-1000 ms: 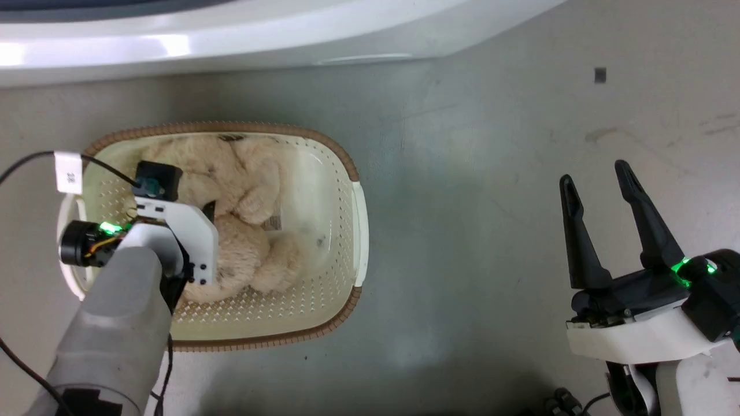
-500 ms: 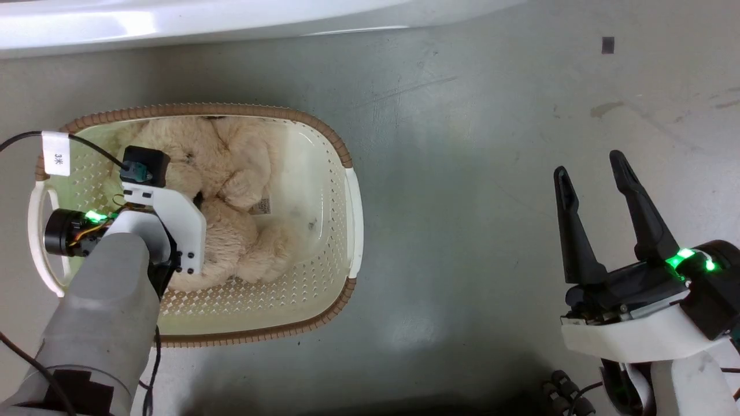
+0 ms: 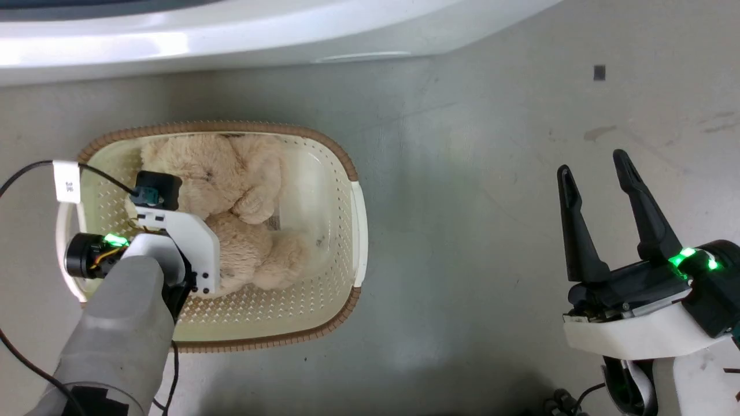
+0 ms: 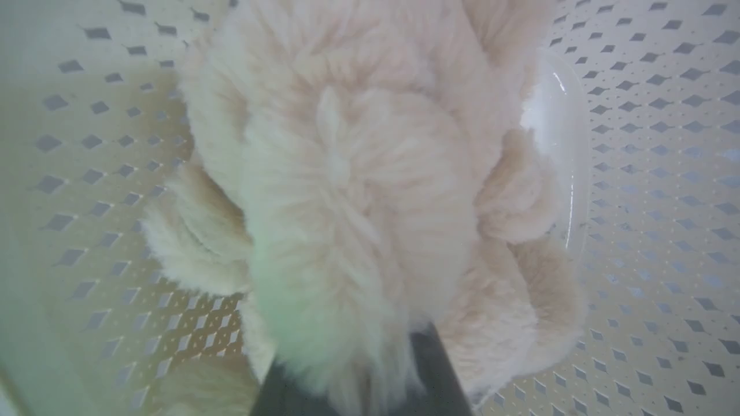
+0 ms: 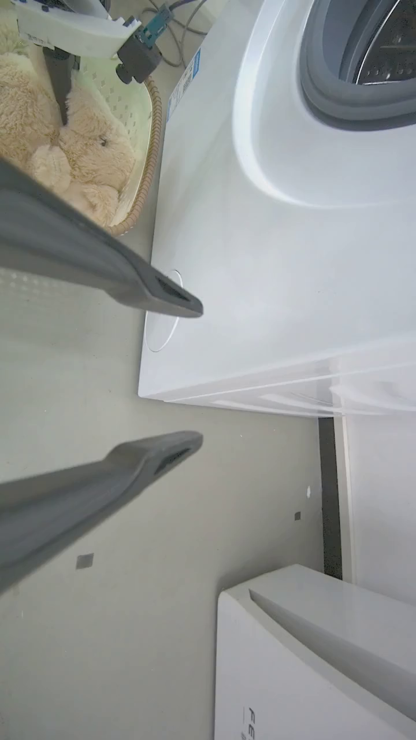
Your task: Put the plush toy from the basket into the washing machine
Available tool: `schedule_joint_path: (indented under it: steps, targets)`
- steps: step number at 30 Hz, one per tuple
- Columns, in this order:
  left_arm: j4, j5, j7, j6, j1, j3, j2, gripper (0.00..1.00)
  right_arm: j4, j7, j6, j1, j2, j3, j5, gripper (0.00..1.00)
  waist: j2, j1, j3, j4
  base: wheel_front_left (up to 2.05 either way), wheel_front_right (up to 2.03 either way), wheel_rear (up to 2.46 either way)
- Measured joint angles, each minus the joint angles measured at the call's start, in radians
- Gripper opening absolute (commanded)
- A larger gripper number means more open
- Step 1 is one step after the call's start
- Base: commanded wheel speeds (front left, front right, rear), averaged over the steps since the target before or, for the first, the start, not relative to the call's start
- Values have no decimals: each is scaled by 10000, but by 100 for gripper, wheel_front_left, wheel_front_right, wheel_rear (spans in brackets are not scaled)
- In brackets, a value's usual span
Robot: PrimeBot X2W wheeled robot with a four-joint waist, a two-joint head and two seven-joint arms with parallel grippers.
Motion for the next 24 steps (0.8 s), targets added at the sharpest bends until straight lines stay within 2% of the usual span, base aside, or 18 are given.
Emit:
schedule_joint_path:
  steps: [15,19,24]
  targets:
    - [-182,-424,-1544,-2,1276,-221,-253,0,414,0,0,45,0,79,4,100,0,0,-1792,166,0,0,0]
    - [-723,-437,-1639,-2,1912,-297,-364,0,616,0,0,193,0,56,56,100,0,0,-2512,242,0,0,0]
    - [-2326,-491,-1695,2,2948,-165,-353,0,848,0,0,516,0,61,136,100,0,-1,-3457,382,0,0,0]
